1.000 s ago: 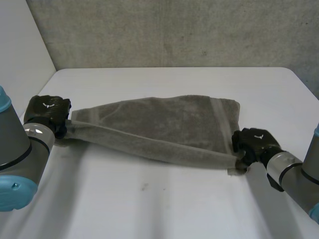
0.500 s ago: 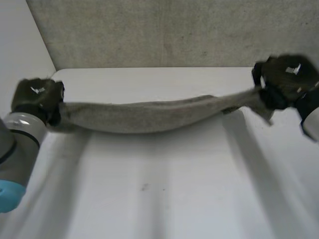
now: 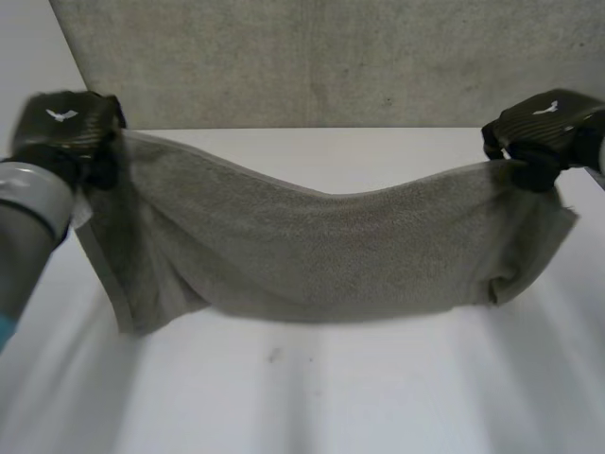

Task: Fold the towel.

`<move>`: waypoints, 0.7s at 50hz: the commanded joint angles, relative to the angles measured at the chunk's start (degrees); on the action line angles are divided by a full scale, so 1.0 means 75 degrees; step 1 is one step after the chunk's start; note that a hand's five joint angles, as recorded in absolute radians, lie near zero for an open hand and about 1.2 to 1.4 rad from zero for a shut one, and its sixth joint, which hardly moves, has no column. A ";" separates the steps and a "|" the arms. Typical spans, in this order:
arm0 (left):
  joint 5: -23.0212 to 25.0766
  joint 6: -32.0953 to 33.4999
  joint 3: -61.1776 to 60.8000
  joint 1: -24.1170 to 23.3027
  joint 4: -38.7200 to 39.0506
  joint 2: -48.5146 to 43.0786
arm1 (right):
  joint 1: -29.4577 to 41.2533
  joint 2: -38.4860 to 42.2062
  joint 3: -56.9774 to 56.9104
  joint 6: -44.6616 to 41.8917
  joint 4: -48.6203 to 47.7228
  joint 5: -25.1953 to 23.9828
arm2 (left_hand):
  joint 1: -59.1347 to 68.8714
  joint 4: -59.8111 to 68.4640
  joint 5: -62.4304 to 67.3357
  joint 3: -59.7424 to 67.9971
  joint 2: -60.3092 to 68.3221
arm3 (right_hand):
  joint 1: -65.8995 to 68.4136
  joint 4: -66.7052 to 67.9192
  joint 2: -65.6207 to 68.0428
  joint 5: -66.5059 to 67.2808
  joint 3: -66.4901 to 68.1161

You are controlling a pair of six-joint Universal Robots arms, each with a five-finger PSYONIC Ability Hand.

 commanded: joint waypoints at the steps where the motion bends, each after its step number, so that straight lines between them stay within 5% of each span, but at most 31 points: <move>1: -0.0039 -0.0051 0.2440 -0.0057 0.0043 -0.2367 | 0.0772 0.2095 -0.2417 -0.0114 -0.0912 0.0927 | 0.1534 0.1352 0.1476 0.1372 0.1363 | 0.0467 0.0423 0.0472 0.0415 0.0502; 10: -0.0320 -0.0614 0.5200 -0.0104 0.0383 -0.2840 | 0.1020 0.2276 -0.3936 0.0295 -0.4110 0.1058 | 0.1534 0.1352 0.1476 0.1372 0.1363 | 0.0467 0.0423 0.0472 0.0415 0.0502; 16: -0.0928 -0.1632 0.5623 -0.0092 0.0910 -0.2419 | 0.1020 0.1736 -0.3631 0.0976 -0.4619 0.0882 | 0.1534 0.1352 0.1476 0.1372 0.1363 | 0.0467 0.0423 0.0472 0.0415 0.0502; 23: -0.0929 -0.1774 0.4169 0.0048 0.0805 -0.2043 | 0.0927 0.1279 -0.1889 0.1082 -0.3685 -0.0264 | 0.1534 0.1352 0.1476 0.1372 0.1363 | 0.0467 0.0423 0.0472 0.0415 0.0502; 35: -0.0415 -0.1751 -0.0151 0.0142 0.1273 -0.1831 | 0.0821 0.1419 0.2135 -0.0864 -0.3330 -0.0642 | 0.1534 0.1352 0.1476 0.1372 0.1363 | 0.0467 0.0423 0.0472 0.0415 0.0502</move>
